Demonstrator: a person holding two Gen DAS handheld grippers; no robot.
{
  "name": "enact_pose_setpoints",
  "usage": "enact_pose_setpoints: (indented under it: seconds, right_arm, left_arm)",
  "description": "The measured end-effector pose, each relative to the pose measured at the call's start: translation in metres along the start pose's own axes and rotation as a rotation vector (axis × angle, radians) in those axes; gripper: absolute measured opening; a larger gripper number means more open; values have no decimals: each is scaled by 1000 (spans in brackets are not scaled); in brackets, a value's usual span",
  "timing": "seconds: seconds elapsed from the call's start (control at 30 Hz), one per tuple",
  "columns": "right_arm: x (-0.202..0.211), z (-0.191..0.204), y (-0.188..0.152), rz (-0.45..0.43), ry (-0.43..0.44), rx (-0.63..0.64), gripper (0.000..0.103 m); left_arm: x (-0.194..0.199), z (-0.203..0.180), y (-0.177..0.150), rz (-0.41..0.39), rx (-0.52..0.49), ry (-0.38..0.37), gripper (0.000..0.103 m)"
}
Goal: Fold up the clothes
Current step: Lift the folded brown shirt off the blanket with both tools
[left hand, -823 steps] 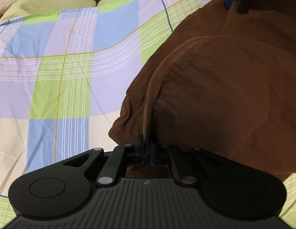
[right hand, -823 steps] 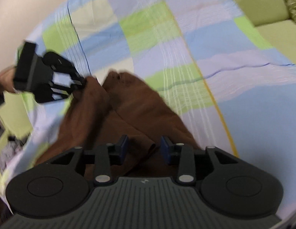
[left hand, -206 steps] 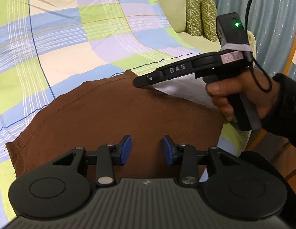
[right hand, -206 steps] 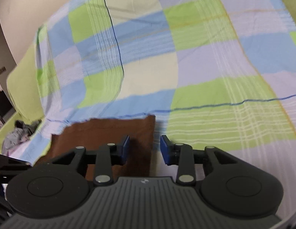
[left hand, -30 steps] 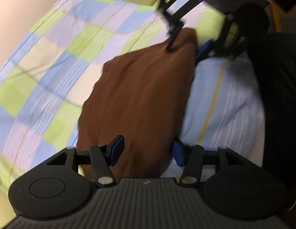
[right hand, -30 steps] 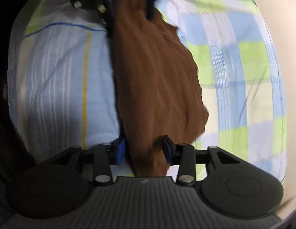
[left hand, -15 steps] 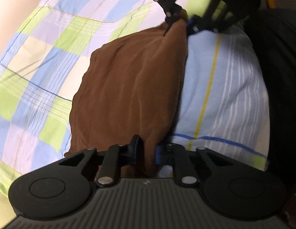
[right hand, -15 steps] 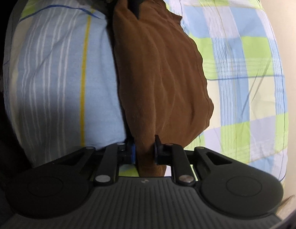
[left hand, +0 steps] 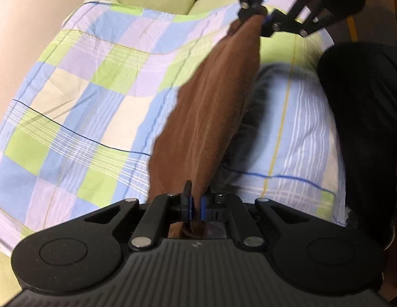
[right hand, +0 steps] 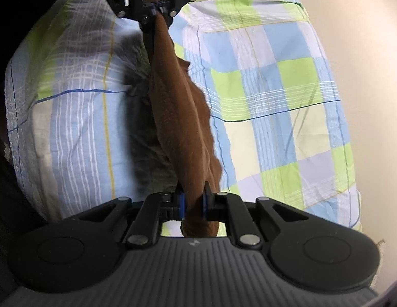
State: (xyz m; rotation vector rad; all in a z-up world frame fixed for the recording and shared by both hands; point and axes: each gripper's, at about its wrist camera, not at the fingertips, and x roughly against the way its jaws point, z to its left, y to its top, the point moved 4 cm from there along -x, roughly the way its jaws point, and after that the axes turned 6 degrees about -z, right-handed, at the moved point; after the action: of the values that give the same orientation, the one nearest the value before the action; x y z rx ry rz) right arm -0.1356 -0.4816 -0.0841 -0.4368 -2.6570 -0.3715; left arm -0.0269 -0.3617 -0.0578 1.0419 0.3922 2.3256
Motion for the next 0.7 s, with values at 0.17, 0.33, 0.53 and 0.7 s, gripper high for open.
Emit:
enact_pose_setpoints:
  seconds: [0.17,0.33,0.53,0.7]
  right_arm:
    - [13,-15,4,-20,-53,-36,9]
    - [36,-24,4,-22,-91,-57,9]
    - [63,-32,5,24,-141,-69,9]
    - [84,-37,6,104,-174,-65,9]
  left_arm:
    - [10,8,19,4,-48,29,3]
    - [24,3,41,-16,-88,55,3]
    - [38,3,58,-83,-134,65,3]
    - [43,3,71,-169,-165,61,3]
